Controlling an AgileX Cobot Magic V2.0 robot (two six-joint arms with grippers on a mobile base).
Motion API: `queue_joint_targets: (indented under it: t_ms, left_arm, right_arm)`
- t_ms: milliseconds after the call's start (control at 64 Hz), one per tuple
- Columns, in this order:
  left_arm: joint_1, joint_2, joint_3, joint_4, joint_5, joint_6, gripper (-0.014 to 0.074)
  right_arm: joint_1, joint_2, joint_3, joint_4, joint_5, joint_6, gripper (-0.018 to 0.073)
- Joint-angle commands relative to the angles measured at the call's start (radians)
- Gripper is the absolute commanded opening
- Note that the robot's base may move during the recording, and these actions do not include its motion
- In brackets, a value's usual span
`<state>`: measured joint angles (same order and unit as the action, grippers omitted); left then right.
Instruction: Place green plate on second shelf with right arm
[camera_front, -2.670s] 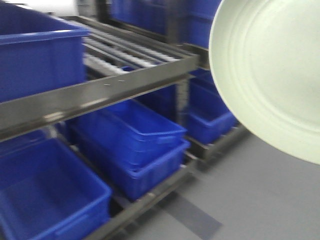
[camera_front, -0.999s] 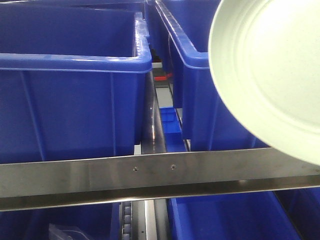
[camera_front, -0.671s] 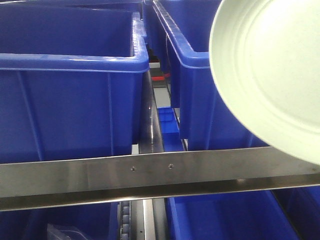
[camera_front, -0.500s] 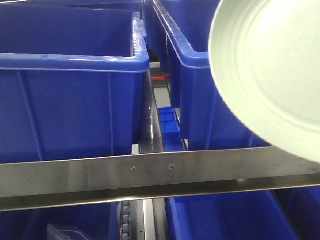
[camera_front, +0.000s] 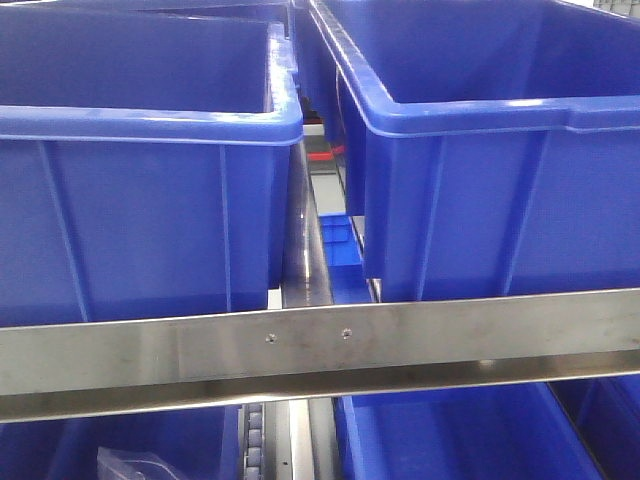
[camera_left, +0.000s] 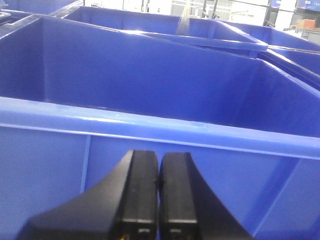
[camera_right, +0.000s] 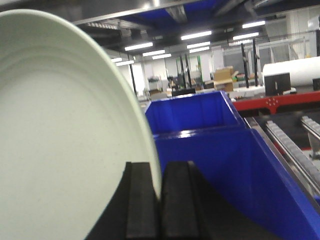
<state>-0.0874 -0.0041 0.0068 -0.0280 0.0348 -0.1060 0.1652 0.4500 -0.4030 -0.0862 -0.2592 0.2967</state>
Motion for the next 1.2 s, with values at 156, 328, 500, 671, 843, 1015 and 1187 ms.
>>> queue_joint_targets:
  t_ms: [156,328,500,671,843,1015,1187]
  left_arm:
    - [-0.007,-0.016,0.041,-0.008,-0.091,-0.003,0.0130]
    - [-0.007,-0.016,0.041,-0.008,-0.091,-0.003,0.0130]
    - [-0.007,-0.016,0.041,-0.008,-0.091,-0.003,0.0130]
    - [-0.007,-0.016,0.041,-0.008,-0.091,-0.003,0.0130]
    - [-0.007,-0.016,0.041,-0.008,-0.091,-0.003,0.0130]
    - [-0.007,-0.016,0.041,-0.008,-0.091,-0.003,0.0130]
    - [-0.007,-0.016,0.041,-0.008,-0.091,-0.003,0.0130]
  right_arm:
    - [-0.005,0.342,-0.117,0.057,-0.312,-0.290,0.0053]
    - [-0.005,0.535,-0.193,0.289,-0.539,-0.367,0.0053]
    - [-0.005,0.652,-0.292,0.354,-0.594,-0.422,0.0053]
    - [-0.005,0.805,-0.407,0.354,-0.534,-0.526,0.0053]
    - [-0.005,0.896,-0.484,0.354,-0.475,-0.528,0.0145]
    - [-0.005,0.903,-0.492,0.357,-0.455,-0.528,0.0353]
    - [-0.005,0.890,-0.492,0.357,-0.383,-0.527,0.0314]
